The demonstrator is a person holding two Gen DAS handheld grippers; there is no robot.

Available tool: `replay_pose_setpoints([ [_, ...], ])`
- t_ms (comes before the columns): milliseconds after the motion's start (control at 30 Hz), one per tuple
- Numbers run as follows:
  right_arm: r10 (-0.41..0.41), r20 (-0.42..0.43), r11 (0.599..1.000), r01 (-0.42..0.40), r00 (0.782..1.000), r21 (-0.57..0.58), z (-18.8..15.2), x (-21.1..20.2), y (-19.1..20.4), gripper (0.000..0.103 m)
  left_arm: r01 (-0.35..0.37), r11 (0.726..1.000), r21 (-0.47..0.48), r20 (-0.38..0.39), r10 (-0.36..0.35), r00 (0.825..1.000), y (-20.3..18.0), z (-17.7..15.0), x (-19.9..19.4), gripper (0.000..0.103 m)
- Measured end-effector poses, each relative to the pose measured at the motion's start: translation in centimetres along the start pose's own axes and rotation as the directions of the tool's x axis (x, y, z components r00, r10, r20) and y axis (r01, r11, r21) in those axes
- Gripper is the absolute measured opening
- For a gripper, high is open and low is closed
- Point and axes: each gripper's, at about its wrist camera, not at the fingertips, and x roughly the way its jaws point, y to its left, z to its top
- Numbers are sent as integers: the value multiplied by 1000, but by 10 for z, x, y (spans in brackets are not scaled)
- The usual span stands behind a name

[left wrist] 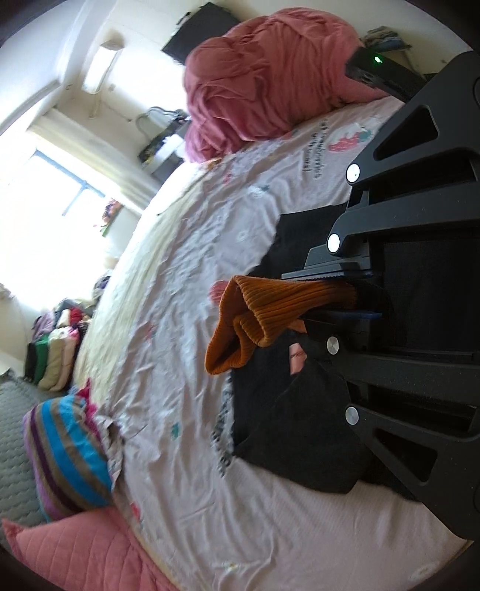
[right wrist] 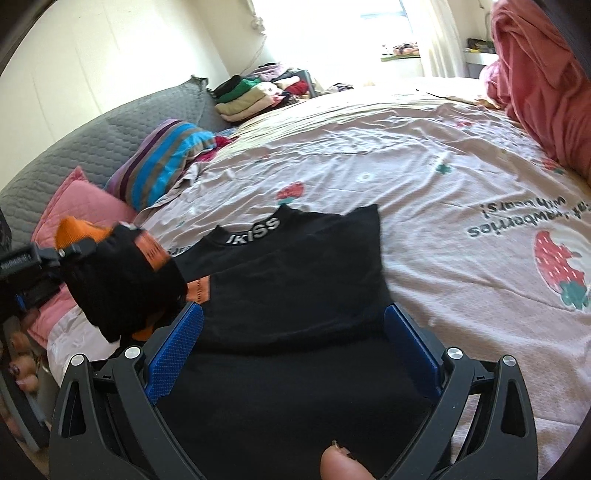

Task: Fold small clothes
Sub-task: 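Lift the sleeve with the left gripper and fold it across the shirt body, then lower the sleeve onto the shirt and open the left gripper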

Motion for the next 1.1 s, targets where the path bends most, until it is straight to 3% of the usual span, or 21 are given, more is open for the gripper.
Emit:
replay_pose_setpoints([
  [267,-11,-19,999,12,1000,36,-2,2,-14,98,46,999,13,-122,-44,992,-7,-24,47,7],
  [333,-10,-26,999,11,1000,50,-3,4,-17,98,62,998,21,-151,-59,987,-9,-30,54,12],
  [400,-9,-39,997,11,999,71,-4,7,-21,98,81,996,28,-177,-75,981,-11,-35,59,33],
  [500,1,-59,996,5,998,88,-7,10,-23,98,106,994,17,-196,-100,975,-9,-41,62,41],
  [633,43,-97,996,-35,994,82,-12,17,-16,98,87,996,4,-179,-85,980,0,-41,56,46],
  [700,90,-157,994,-78,983,80,-19,25,-9,98,48,999,6,-163,-47,985,6,-39,51,51],
  [800,98,-236,995,-89,967,46,-31,39,6,97,-20,1000,22,-132,23,991,15,-35,43,57],
  [867,75,-274,997,-77,959,4,-40,47,17,79,-64,998,29,-108,66,992,22,-33,37,66],
  [933,53,-302,997,-66,952,-32,-47,55,26,68,-82,996,20,-97,84,992,29,-30,32,70],
  [1000,40,-306,995,-64,951,-71,-49,59,35,46,-86,996,6,-85,86,993,36,-28,27,70],
  [1067,40,-308,993,-73,951,-95,-45,61,40,12,-101,995,-9,-68,100,993,45,-25,20,70],
  [1100,57,-308,990,-94,950,-107,-41,61,43,10,-104,994,-19,-63,103,993,49,-23,18,70],
])
